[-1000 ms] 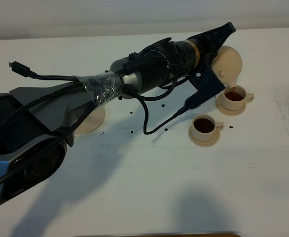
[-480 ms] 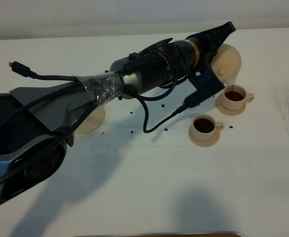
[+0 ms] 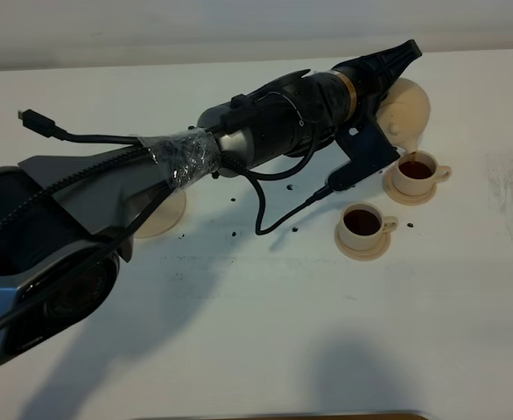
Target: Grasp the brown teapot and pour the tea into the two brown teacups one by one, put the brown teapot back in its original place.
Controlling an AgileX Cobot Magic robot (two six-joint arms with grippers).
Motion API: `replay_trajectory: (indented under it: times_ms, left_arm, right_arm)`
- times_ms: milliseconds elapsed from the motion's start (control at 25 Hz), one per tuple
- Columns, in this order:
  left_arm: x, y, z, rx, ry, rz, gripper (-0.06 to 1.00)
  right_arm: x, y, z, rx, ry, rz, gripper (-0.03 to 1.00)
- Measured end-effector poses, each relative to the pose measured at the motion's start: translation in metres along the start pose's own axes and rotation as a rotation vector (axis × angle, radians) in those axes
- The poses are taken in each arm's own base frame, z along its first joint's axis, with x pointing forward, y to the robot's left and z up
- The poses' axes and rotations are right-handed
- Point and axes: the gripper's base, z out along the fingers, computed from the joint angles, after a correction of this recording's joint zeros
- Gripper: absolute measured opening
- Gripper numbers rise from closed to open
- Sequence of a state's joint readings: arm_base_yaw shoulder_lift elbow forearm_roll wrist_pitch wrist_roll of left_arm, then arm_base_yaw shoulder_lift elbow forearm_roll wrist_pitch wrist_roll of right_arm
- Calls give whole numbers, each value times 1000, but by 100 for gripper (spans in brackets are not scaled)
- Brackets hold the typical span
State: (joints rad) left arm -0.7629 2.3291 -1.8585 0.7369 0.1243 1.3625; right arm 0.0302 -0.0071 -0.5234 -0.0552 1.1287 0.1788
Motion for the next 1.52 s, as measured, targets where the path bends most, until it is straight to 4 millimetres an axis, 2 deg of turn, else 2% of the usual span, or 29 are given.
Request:
replay_trajectory:
  times_ms: [880, 1520]
  left_arm:
    - [-4, 5, -1, -20, 17, 125, 8]
    - [-3, 5, -1, -24, 22, 150, 8]
  right_arm:
    - [0, 0, 0, 0, 0, 0, 22]
    - [0, 0, 0, 0, 0, -1, 22]
